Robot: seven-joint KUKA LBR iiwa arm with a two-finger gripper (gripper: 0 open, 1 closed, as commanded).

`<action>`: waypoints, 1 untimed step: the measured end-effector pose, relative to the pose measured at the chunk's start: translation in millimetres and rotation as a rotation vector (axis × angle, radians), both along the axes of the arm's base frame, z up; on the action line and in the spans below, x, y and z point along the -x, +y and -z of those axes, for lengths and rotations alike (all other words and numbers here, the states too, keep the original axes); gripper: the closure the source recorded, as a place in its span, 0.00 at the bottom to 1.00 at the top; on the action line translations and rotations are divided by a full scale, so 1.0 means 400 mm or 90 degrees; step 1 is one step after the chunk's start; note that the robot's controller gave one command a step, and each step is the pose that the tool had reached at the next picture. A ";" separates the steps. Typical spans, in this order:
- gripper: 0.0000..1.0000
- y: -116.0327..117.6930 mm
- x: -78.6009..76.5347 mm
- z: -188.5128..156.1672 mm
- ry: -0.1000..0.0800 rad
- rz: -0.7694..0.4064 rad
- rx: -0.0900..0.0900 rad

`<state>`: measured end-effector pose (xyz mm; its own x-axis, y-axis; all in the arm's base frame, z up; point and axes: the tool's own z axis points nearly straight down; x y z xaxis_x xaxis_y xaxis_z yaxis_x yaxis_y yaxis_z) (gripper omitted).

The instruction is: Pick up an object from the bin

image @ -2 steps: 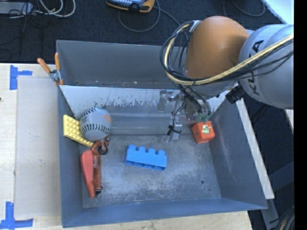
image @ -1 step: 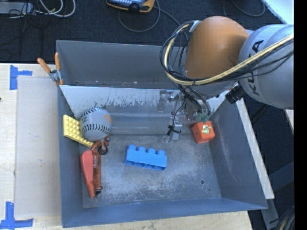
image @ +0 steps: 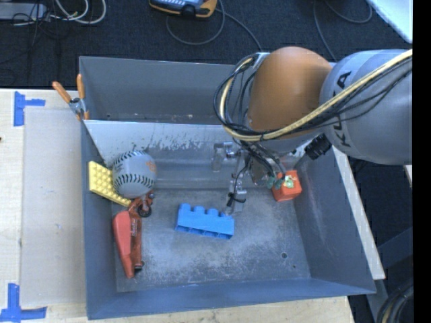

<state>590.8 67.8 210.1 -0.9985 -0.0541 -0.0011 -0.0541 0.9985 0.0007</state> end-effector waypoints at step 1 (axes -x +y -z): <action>0.00 -0.003 -0.056 0.097 -0.002 -0.041 0.000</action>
Offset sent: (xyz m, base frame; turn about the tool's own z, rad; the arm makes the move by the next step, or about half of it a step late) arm -0.0296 -0.0392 -0.0740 -0.0119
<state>613.2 66.7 171.4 -0.9930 -0.1183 -0.0041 -0.1183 0.9930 0.0008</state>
